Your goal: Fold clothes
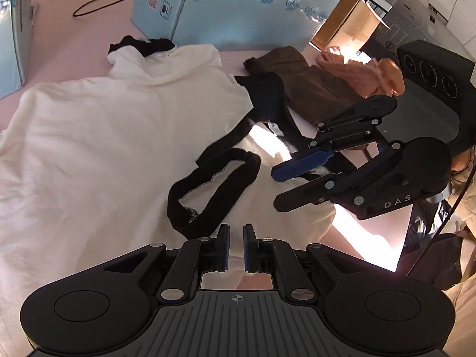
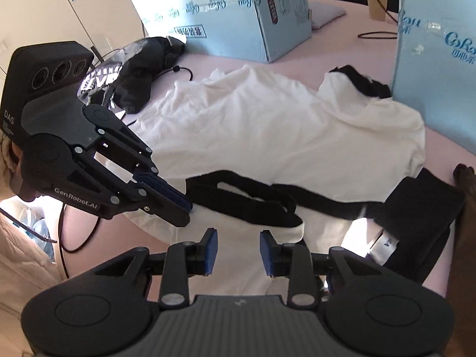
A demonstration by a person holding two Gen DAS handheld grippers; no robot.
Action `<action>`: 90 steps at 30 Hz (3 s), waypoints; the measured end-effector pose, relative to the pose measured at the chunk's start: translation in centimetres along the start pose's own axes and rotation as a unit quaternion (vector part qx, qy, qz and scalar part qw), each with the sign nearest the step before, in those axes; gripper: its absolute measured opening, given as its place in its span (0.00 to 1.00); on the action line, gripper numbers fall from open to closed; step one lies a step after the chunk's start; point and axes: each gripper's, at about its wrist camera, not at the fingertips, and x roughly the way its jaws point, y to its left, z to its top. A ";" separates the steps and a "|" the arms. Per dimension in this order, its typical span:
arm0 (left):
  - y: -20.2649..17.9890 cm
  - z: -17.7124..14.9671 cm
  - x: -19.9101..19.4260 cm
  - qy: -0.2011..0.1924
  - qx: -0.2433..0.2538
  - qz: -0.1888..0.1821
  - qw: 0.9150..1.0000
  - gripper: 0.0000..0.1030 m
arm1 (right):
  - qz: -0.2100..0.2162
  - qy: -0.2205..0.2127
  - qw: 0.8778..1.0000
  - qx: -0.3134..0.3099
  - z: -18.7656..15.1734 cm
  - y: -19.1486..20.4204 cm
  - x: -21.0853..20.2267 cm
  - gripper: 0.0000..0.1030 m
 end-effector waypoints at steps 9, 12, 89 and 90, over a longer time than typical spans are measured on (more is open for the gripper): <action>2.8 2.0 -1.8 -0.011 -0.042 -0.021 0.999 0.08 | -0.023 -0.040 0.999 0.026 1.4 -2.8 -0.7 0.32; 3.2 4.0 -4.8 -0.044 -0.034 -0.035 0.998 0.19 | -0.049 -0.090 0.994 0.022 2.8 -4.2 -3.4 0.34; 0.9 9.5 -0.2 -0.211 0.257 0.171 0.928 0.15 | -0.137 -0.157 0.976 -0.058 6.4 -6.0 -2.9 0.13; 0.4 8.6 0.0 -0.209 0.264 0.176 0.925 0.15 | -0.134 -0.153 0.977 -0.059 5.8 -5.6 -2.9 0.13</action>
